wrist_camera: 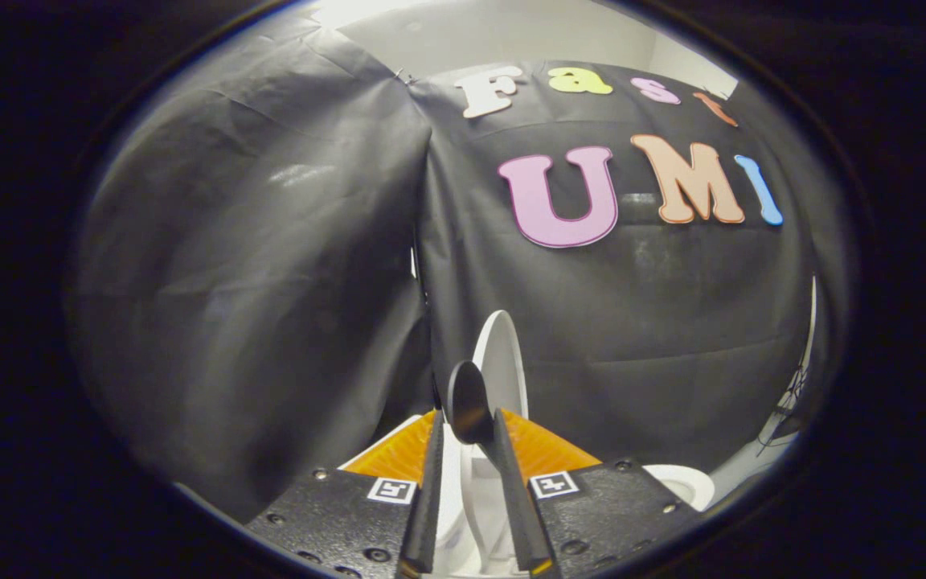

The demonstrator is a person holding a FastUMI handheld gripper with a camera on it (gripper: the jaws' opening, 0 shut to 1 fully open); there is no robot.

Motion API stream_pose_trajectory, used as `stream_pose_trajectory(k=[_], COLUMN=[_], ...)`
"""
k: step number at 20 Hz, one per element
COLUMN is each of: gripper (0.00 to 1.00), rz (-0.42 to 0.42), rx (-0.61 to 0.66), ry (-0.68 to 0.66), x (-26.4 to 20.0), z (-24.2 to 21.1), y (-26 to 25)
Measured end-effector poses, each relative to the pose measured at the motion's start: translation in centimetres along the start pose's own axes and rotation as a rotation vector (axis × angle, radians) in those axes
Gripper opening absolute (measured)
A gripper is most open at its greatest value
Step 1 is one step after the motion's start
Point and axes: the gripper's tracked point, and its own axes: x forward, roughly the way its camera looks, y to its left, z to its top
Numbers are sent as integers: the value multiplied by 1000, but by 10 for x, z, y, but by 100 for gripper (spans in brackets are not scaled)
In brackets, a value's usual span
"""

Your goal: Open the toilet lid.

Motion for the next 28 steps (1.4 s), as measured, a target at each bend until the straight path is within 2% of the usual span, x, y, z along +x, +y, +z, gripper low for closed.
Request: stream_pose_trajectory(k=[8,14,20,22,25,27,28], gripper=[98,97,97,92,77,66,61], rz=[32,-2,-112,-146,-222,-224,-196], rx=[-14,11,10,-2,-17,-21,-15], ry=[-78,-109,-93,-117,-124,-125,-132], x=[-22,-60,-96,-110,-130,-141,-146], z=[18,17,20,26,27,28,27], y=[4,-9,-59,-79,-117,-132,-135])
